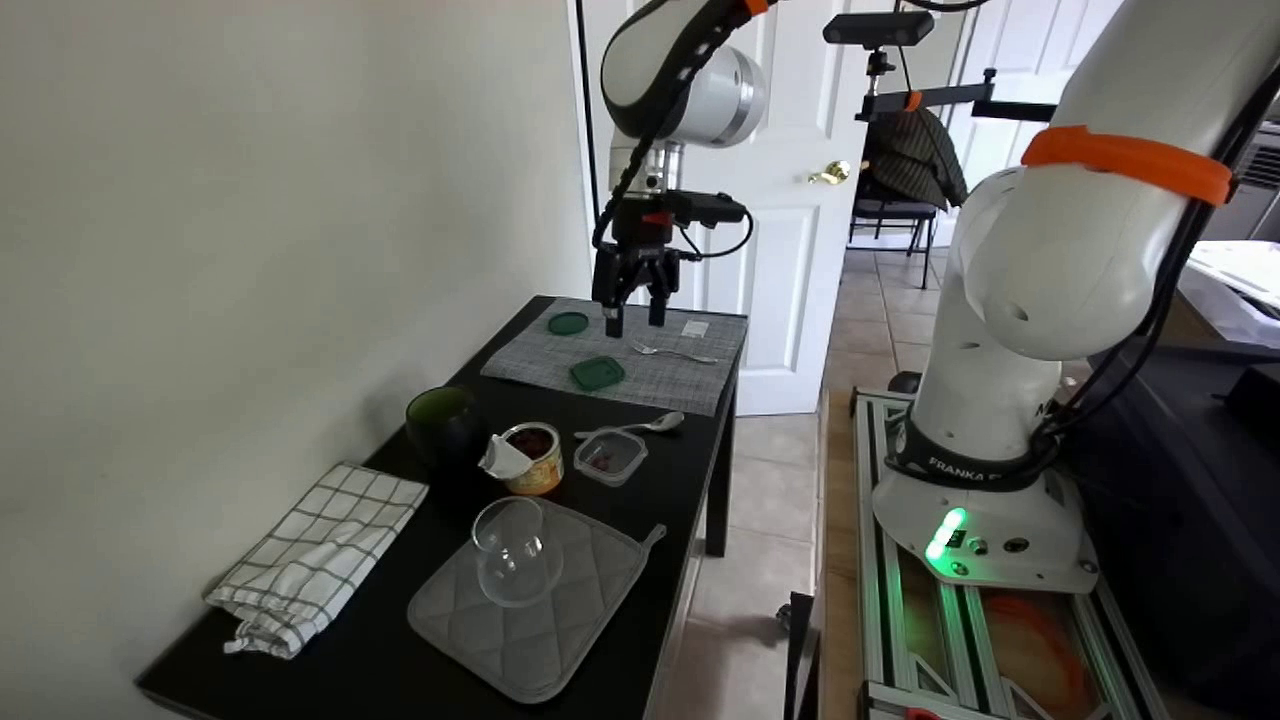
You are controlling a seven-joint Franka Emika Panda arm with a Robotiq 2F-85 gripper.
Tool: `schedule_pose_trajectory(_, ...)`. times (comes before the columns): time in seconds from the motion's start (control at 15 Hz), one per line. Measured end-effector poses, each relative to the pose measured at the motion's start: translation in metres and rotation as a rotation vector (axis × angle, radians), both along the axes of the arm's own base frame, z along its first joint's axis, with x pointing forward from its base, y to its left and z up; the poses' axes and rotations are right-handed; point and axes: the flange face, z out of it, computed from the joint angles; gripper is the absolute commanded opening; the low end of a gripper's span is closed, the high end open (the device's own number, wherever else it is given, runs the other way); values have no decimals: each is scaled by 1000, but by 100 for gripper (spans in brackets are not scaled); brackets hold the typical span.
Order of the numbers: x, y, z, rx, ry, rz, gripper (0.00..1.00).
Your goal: Pour the contents from the bowl into the can
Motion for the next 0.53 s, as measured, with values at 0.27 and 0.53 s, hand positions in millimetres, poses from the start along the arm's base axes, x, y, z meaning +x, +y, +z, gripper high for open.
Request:
schedule_pose_trajectory(0.27, 0, 3, -44, -3, 54, -30, 100)
schedule_pose_trajectory(0.53, 2, 3, -45, -5, 57, -33, 100)
